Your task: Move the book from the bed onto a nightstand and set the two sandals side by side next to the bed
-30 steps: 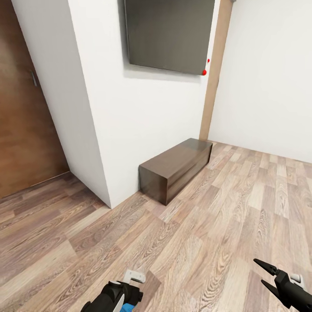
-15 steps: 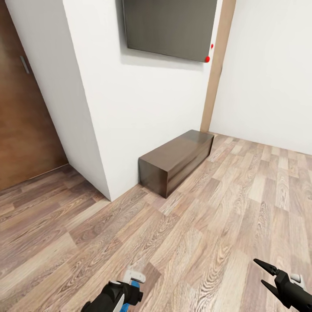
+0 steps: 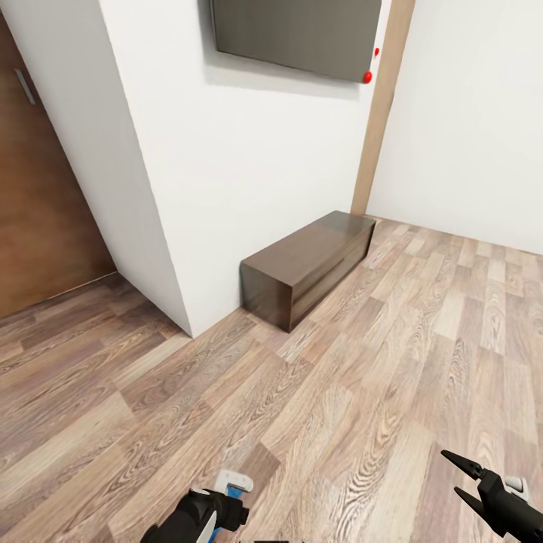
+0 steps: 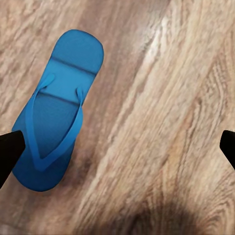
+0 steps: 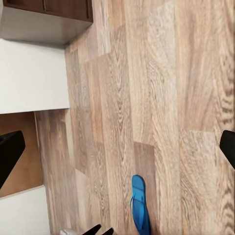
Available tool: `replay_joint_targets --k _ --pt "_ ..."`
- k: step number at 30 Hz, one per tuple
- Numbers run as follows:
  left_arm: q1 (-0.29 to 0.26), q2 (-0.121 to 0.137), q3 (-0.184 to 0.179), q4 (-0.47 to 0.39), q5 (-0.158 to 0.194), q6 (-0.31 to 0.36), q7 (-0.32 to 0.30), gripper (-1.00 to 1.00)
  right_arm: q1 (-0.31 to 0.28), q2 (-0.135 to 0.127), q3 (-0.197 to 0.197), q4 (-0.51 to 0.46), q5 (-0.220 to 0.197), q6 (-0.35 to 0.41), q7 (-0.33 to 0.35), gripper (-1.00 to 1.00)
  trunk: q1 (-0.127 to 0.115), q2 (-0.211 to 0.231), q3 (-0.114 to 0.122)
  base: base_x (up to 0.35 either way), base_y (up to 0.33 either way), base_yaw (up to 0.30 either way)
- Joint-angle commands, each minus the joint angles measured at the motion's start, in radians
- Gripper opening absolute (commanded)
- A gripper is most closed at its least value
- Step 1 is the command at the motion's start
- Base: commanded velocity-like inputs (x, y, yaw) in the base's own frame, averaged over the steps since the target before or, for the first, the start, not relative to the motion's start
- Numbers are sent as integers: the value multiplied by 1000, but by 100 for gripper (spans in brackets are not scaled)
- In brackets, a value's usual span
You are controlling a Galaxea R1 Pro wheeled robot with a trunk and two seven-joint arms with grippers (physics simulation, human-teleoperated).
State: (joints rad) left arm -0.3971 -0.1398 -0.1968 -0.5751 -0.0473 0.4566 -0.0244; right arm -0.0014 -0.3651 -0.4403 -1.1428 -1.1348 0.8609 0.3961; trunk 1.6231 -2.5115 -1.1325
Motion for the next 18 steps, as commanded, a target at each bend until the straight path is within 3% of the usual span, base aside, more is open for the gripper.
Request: replay_joint_targets --k 1,5,18 --pt "0 1 -1 -2 -5 5 -3 100 0 0 -1 0 3 4 4 100 0 -1 -5 0 0 0" --pt "0 2 -1 -2 -5 4 -2 100 0 0 -1 0 3 4 4 100 2 -2 -20 0 0 0" --pt "0 31 0 -43 -6 3 -1 100 0 0 -1 0 3 4 4 100 2 -2 -20 0 0 0"
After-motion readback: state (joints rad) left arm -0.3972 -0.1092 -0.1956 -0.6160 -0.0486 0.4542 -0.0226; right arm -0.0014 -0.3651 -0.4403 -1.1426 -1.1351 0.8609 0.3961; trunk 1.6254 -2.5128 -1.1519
